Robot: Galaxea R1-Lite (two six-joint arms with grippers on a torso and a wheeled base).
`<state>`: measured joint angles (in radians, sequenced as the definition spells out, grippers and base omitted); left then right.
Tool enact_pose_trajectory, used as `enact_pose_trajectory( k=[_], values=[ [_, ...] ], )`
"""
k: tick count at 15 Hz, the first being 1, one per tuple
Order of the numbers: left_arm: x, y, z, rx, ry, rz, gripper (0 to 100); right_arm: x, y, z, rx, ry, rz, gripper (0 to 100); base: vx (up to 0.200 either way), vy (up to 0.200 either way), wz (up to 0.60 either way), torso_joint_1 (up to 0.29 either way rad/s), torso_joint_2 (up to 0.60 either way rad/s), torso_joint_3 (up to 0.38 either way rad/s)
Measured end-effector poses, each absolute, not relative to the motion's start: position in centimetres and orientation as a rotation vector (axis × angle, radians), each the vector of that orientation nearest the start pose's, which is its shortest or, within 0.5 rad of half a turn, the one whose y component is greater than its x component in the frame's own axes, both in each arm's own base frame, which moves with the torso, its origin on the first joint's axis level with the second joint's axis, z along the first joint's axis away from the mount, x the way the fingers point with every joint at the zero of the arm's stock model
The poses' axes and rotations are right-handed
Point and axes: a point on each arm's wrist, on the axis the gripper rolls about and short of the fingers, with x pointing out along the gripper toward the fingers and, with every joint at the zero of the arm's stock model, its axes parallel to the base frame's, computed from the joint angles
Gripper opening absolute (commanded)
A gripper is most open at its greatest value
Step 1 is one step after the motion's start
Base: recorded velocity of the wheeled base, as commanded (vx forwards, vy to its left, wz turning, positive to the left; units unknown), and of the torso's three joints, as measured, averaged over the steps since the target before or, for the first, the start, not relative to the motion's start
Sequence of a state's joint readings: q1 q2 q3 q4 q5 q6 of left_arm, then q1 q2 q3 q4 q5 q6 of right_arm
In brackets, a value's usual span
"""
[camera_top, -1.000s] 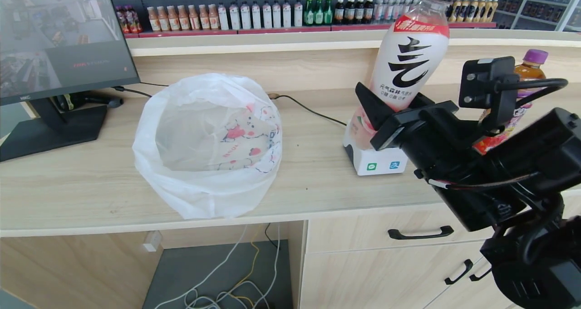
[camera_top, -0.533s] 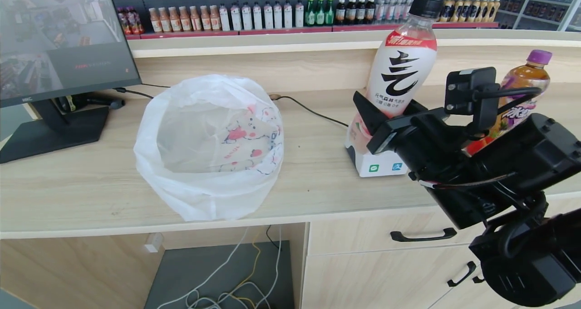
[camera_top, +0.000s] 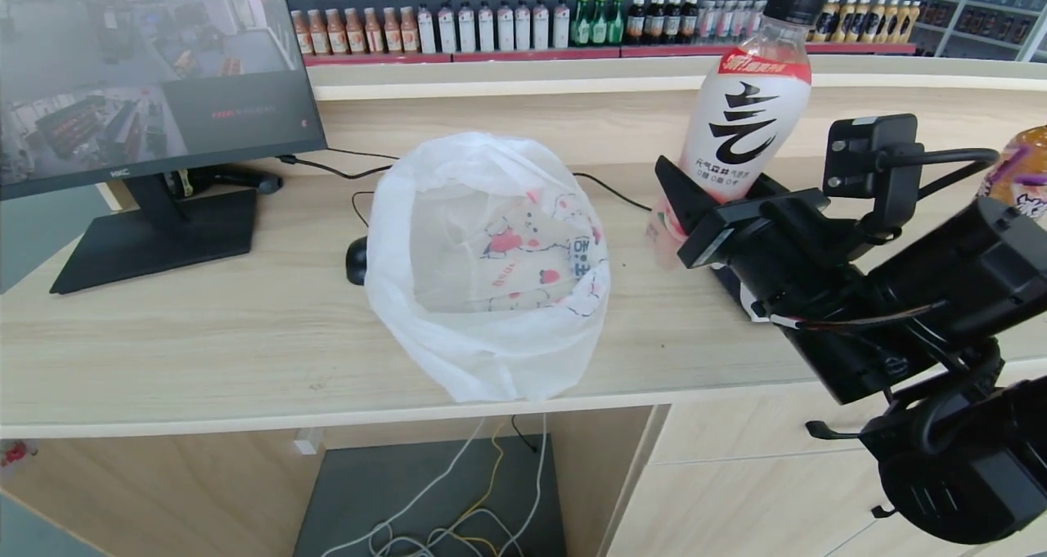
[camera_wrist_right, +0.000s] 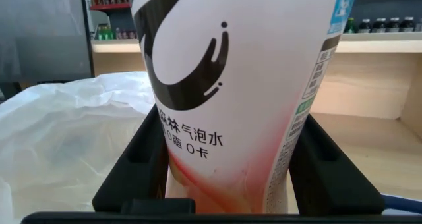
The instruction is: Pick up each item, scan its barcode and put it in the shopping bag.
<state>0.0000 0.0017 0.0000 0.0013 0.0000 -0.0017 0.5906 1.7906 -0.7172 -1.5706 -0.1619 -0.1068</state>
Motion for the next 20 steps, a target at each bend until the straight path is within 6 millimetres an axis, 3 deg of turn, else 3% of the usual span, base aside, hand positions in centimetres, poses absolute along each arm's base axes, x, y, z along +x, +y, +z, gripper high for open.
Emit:
enact_pose_trajectory(
  k=[2, 10, 13, 16, 20],
  values=[
    [-2.3, 0.0, 7.5, -0.001, 0.003, 0.000, 100, 25.3, 16.5, 22.6, 0.082, -0.490, 0.393, 0, 0.000, 0.200, 0.00, -0.002, 0.00, -0.002],
    [-2.3, 0.0, 7.5, 0.002, 0.003, 0.000, 100, 25.1, 16.5, 23.1, 0.088, -0.510, 0.394, 0, 0.000, 0.000, 0.00, 0.000, 0.00, 0.000],
    [-2.3, 0.0, 7.5, 0.002, 0.003, 0.001, 100, 24.5, 16.9, 22.5, 0.079, -0.483, 0.418, 0, 0.000, 0.000, 0.00, 0.000, 0.00, 0.000],
    [-2.3, 0.0, 7.5, 0.002, 0.003, 0.000, 100, 23.4, 17.7, 21.9, 0.063, -0.463, 0.466, 0, 0.000, 0.000, 0.00, 0.000, 0.00, 0.000],
    [-2.3, 0.0, 7.5, 0.000, 0.003, -0.001, 100, 23.7, 19.2, 22.0, 0.007, -0.450, 0.465, 0, 0.000, 0.000, 0.00, 0.000, 0.00, 0.000]
  ],
)
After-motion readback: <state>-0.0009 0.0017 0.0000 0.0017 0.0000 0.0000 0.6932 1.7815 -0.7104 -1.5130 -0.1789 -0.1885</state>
